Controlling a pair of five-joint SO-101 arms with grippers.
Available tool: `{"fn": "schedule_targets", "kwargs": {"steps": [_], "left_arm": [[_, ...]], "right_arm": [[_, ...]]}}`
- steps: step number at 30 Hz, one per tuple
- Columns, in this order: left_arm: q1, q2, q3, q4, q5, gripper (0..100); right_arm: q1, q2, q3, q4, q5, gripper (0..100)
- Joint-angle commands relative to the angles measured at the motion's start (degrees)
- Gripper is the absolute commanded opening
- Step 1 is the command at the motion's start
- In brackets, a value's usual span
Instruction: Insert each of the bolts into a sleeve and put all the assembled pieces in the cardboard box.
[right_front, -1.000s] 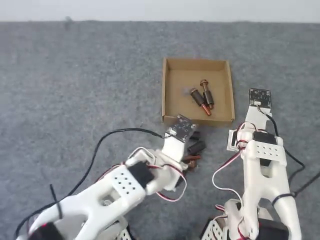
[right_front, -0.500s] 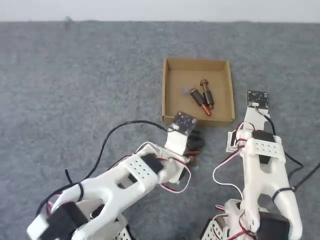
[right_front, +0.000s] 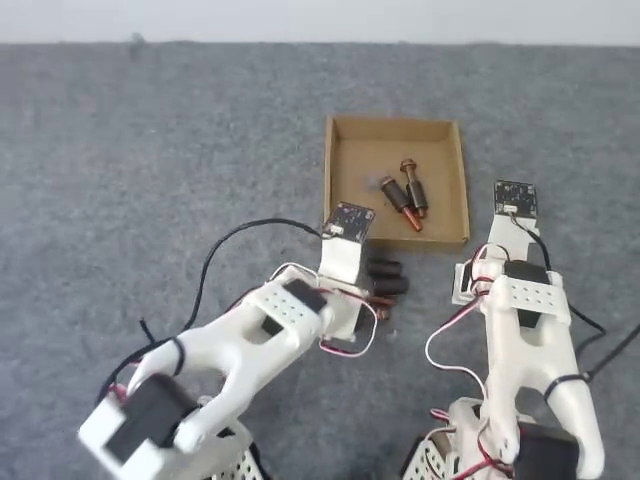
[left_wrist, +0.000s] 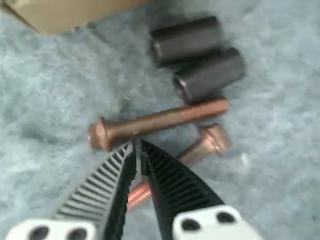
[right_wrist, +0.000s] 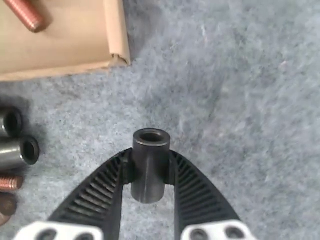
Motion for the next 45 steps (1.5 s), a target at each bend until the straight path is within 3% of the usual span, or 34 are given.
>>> {"fn": "schedule_targets", "kwargs": {"steps": [1, 6, 12, 15, 23, 29, 32, 37, 45], "left_arm": [[-0.88, 3.25, -5.85, 2.37, 0.70, 2], [-2.64, 3.87, -6.64, 2.20, 4.22, 2], [-15.82, 4.48, -7.87, -5.19, 7.65, 3], [-18.99, 4.48, -7.69, -8.18, 7.74, 3], [-14.95, 2.46, -9.19, -0.44, 8.00, 3], [-15.21, -9.23, -7.34, 5.27, 11.87, 3], [-15.65, -15.91, -2.86, 4.22, 12.04, 6], [-15.38, -20.57, 3.21, 0.44, 13.45, 20], [-15.74, -20.48, 3.30, 0.35, 13.63, 15]], "right_arm": [[0.31, -0.40, -3.34, -0.31, 0.88, 0.6], [0.31, -0.40, -3.34, -0.31, 0.88, 0.6], [0.22, -0.40, -3.34, -0.31, 0.88, 0.6], [0.22, -0.40, -3.34, -0.31, 0.88, 0.6], [0.04, -0.40, -3.34, -0.31, 0.97, 0.6], [-1.01, -0.40, -3.25, -0.31, 1.05, 0.6], [-1.01, -0.31, -3.16, -0.31, 1.85, 0.6], [-1.01, -0.31, -3.16, -0.40, 1.85, 0.6], [-1.01, -0.31, -3.08, -0.40, 1.76, 0.6]]}}
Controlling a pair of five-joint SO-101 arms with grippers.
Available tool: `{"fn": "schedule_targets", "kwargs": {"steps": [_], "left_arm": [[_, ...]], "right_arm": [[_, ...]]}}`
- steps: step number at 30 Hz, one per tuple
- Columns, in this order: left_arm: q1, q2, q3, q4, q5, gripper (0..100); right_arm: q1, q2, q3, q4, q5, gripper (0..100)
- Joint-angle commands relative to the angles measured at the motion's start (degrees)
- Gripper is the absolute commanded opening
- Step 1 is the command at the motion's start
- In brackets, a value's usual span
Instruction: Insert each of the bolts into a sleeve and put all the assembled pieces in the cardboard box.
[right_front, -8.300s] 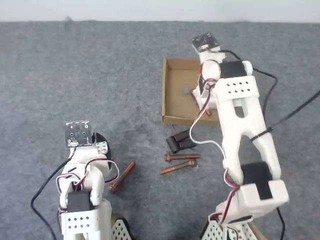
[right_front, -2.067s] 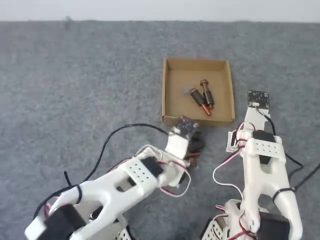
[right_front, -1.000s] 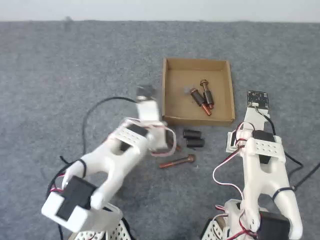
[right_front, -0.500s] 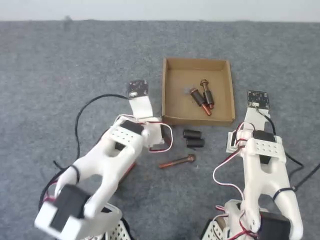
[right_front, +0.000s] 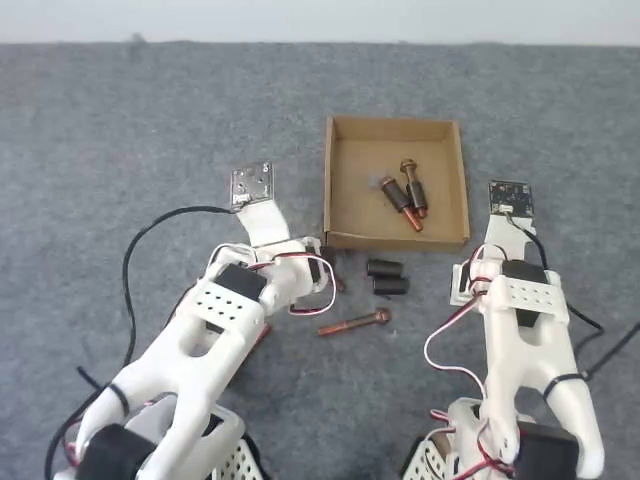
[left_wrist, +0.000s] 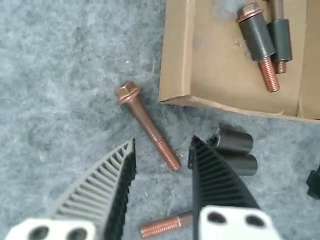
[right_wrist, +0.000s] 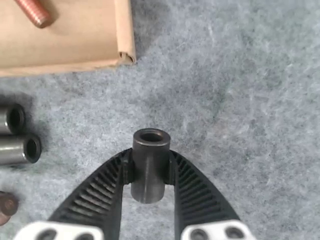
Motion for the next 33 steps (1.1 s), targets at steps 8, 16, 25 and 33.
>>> {"fn": "schedule_targets", "kwargs": {"steps": [8, 16, 25, 33], "left_arm": [[-0.35, 4.57, -3.21, -1.41, 0.70, 15], [-1.32, 16.26, -9.89, -1.49, 0.97, 15], [-4.92, 29.01, -18.95, 0.35, 2.73, 15], [-4.66, 34.02, -25.27, 7.21, 2.73, 15]], "right_arm": [[-0.40, -0.31, -3.08, -0.40, 0.70, 0.6], [-0.40, -0.31, -3.08, -0.40, 0.70, 0.6], [-0.40, -0.31, -3.08, -0.40, 0.70, 0.6], [-0.40, -0.31, -3.08, -0.31, 0.70, 0.6]]}}
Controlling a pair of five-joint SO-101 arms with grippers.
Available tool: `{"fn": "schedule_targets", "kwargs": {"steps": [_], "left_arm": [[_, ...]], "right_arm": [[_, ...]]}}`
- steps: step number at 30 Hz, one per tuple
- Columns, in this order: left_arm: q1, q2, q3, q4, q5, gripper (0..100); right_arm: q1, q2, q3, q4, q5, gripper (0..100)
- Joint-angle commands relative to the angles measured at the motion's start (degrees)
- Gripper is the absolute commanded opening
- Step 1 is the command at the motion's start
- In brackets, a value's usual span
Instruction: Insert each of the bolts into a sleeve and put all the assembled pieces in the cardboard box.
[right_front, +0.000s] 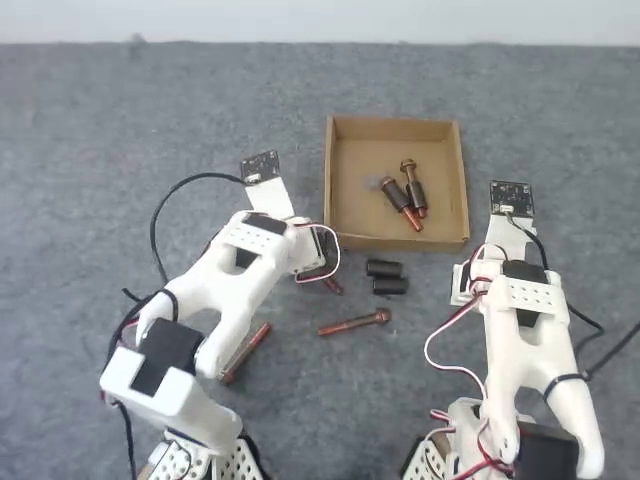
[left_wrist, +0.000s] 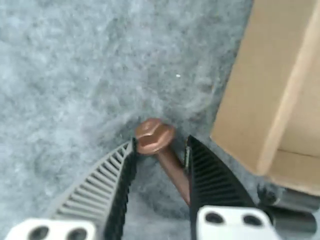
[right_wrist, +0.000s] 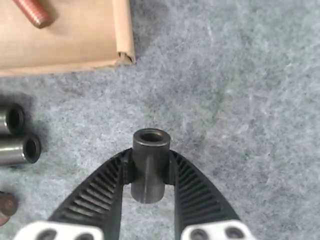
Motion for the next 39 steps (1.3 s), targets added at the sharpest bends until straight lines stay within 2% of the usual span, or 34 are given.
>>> {"fn": "schedule_targets", "kwargs": {"steps": [1, 4, 7, 10, 13, 16, 20, 23, 26, 35, 39], "left_arm": [[-0.26, 0.00, -2.51, 1.05, 0.53, 15], [-0.26, 0.00, -2.42, 1.05, 0.44, 11], [-0.26, 0.00, -2.42, 1.05, 0.35, 1], [-0.35, -0.09, -2.42, 1.05, -0.09, 2], [-0.62, -0.18, -2.86, 1.58, -3.78, 1], [-0.53, -2.37, -3.65, 6.59, -6.86, 1], [-0.62, -7.47, -2.42, 9.85, -18.73, 1], [-0.70, -10.64, 0.66, 8.00, -27.43, 1], [-0.70, -13.19, 3.03, 6.07, -32.44, 1], [-1.05, -17.67, 6.73, 0.70, -37.10, 1], [-6.51, -17.67, 6.99, -3.34, -36.84, 1]], "right_arm": [[-0.48, -0.31, -3.08, -0.31, 0.70, 0.6], [-0.48, -0.31, -3.08, -0.31, 0.70, 0.6], [-0.48, -0.31, -3.08, -0.31, 0.70, 0.6], [-0.48, -0.31, -3.08, -0.31, 0.70, 0.6], [-0.48, -0.31, -3.08, -0.31, 0.70, 0.6], [-0.48, -0.31, -3.08, -0.31, 0.70, 0.6], [-0.48, -0.31, -3.08, -0.40, 0.70, 0.6], [-0.48, -0.31, -3.08, -0.40, 0.70, 0.6], [-0.48, -0.31, -3.08, -0.40, 0.70, 0.6], [-0.48, -0.31, -3.08, -0.48, 0.70, 0.6], [-0.92, -0.31, -3.08, -0.84, 0.70, 0.6]]}}
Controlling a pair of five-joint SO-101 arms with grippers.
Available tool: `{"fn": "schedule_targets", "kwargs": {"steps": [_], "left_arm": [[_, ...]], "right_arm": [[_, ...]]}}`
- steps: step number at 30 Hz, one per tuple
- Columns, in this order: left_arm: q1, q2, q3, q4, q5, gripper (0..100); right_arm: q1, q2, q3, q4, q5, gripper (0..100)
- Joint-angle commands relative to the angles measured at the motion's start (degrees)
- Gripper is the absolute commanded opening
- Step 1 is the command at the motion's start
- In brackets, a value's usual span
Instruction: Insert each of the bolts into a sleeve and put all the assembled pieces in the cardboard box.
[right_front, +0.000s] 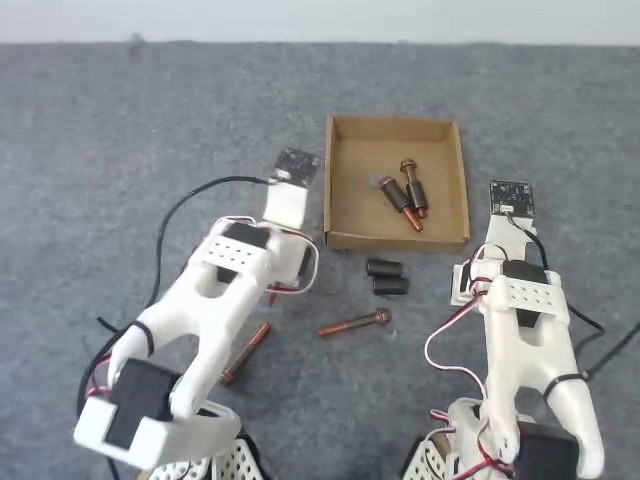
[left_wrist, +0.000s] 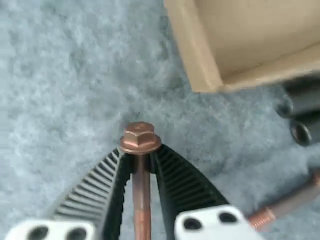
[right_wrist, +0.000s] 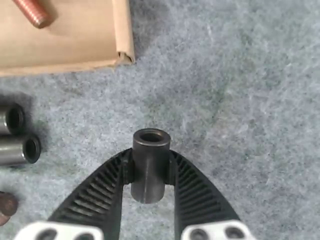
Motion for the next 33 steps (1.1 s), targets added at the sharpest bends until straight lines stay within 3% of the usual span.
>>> {"fn": "schedule_targets", "kwargs": {"steps": [1, 6, 10, 27, 33], "left_arm": [[-6.77, -3.87, -0.48, -5.71, -0.18, 1], [-13.80, -3.43, -0.22, -9.67, -0.09, 1], [-16.00, -3.43, -0.22, -9.85, -0.09, 1], [-16.18, -3.34, 1.01, -11.69, -0.44, 1], [-16.18, -3.34, 1.01, -11.60, -0.44, 1]], "right_arm": [[-1.36, -0.31, -3.08, -0.84, 0.70, 0.6], [-3.03, -0.48, -3.08, -1.19, 0.70, 0.6], [-1.71, -0.92, -3.08, -7.78, 1.05, 0.6], [-5.23, -0.31, -4.04, -47.87, 1.14, 0.6], [-10.86, 0.66, -4.40, -56.48, 1.14, 0.6]]}}
